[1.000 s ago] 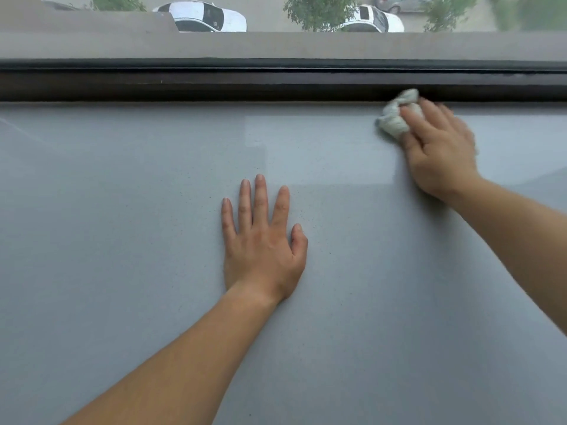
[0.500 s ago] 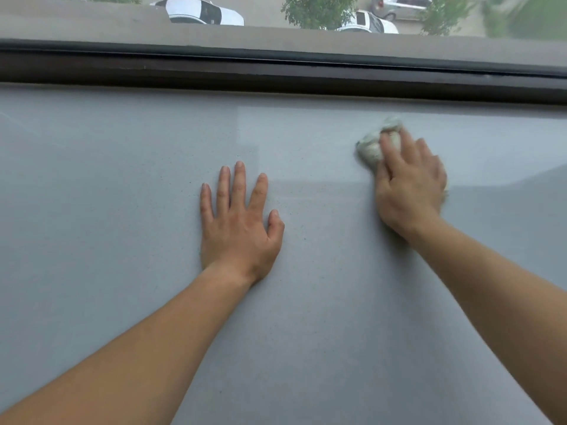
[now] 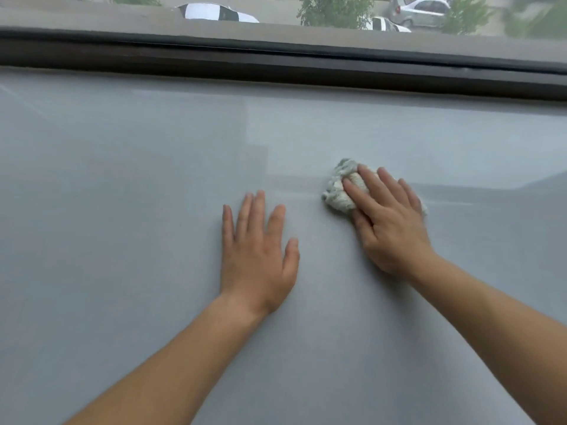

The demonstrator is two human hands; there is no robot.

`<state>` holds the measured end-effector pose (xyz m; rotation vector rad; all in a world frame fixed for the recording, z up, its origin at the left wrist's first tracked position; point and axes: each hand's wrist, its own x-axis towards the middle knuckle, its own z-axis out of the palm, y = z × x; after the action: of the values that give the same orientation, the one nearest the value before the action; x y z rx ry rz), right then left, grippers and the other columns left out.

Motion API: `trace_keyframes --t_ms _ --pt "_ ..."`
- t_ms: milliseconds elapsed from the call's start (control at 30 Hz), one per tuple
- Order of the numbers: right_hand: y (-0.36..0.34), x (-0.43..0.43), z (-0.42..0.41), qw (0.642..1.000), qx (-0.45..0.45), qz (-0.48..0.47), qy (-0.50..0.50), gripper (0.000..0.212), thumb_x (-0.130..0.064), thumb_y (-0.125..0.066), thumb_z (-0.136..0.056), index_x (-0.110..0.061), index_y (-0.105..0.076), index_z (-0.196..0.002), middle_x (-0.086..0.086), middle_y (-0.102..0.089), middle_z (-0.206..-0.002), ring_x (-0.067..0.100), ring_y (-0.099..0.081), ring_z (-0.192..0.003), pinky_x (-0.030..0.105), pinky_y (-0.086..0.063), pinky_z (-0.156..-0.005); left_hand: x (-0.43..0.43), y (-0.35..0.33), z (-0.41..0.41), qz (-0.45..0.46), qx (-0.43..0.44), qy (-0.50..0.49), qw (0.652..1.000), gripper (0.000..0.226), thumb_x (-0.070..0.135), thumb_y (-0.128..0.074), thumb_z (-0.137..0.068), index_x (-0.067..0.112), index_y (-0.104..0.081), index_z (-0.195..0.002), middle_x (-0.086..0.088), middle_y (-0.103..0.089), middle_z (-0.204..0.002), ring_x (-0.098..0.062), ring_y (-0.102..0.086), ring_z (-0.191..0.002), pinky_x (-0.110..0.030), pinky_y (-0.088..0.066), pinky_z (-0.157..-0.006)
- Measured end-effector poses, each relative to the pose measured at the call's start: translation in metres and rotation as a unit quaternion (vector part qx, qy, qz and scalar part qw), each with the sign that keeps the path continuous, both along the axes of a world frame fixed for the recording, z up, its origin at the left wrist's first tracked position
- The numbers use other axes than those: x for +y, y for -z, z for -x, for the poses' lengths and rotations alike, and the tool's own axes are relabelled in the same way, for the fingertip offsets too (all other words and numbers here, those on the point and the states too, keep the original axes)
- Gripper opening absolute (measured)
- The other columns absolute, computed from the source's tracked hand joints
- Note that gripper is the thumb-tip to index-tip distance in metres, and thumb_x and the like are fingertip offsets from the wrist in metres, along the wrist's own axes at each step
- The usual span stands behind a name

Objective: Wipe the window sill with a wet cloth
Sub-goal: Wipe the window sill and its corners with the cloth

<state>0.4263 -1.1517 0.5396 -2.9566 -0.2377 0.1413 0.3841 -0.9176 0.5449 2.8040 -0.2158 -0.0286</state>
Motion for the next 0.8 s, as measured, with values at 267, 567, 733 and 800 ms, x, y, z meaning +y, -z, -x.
trace_keyframes --t_ms 267,567,733,800 --pt "0.0 0.017 0.038 0.994 -0.017 -0.017 0.11 0.054 -0.042 -0.034 -0.097 -0.037 -0.034 -0.15 -0.004 -0.021 -0.163 0.029 -0.018 -0.15 0.048 -0.011 -0.12 -0.019 0.01 0.058 -0.083 0.052 0.021 0.995 0.069 0.048 -0.036 -0.091 0.019 -0.032 -0.153 -0.015 -0.014 -0.164 -0.03 -0.009 -0.152 -0.063 -0.013 -0.117" --pt "-0.001 -0.017 0.042 0.982 -0.009 -0.036 0.183 0.051 -0.039 -0.037 -0.099 -0.039 -0.034 -0.15 -0.007 -0.02 -0.164 0.027 -0.016 -0.15 0.047 -0.007 -0.121 -0.023 0.011 0.059 -0.107 0.057 0.006 0.993 0.069 0.049 -0.031 -0.092 0.023 -0.022 -0.156 -0.011 -0.005 -0.166 -0.025 0.001 -0.153 -0.06 -0.006 -0.119" --pt "0.0 0.011 0.113 1.0 -0.008 -0.015 -0.004 0.053 -0.039 -0.038 -0.096 -0.037 -0.036 -0.15 -0.004 -0.024 -0.163 0.029 -0.019 -0.15 0.047 -0.012 -0.121 -0.022 0.012 0.058 -0.106 0.057 0.002 0.993 0.069 0.05 -0.028 -0.092 0.024 -0.021 -0.156 -0.009 -0.004 -0.166 -0.024 0.002 -0.153 -0.059 -0.005 -0.119" --pt "0.0 -0.011 0.113 0.999 -0.002 -0.012 -0.031 0.054 -0.04 -0.038 -0.095 -0.039 -0.037 -0.149 -0.005 -0.026 -0.162 0.028 -0.021 -0.15 0.044 -0.01 -0.121 -0.021 0.012 0.059 -0.104 0.056 0.004 0.993 0.068 0.051 -0.025 -0.093 0.025 -0.018 -0.156 -0.008 -0.002 -0.166 -0.023 0.004 -0.153 -0.058 -0.003 -0.12"
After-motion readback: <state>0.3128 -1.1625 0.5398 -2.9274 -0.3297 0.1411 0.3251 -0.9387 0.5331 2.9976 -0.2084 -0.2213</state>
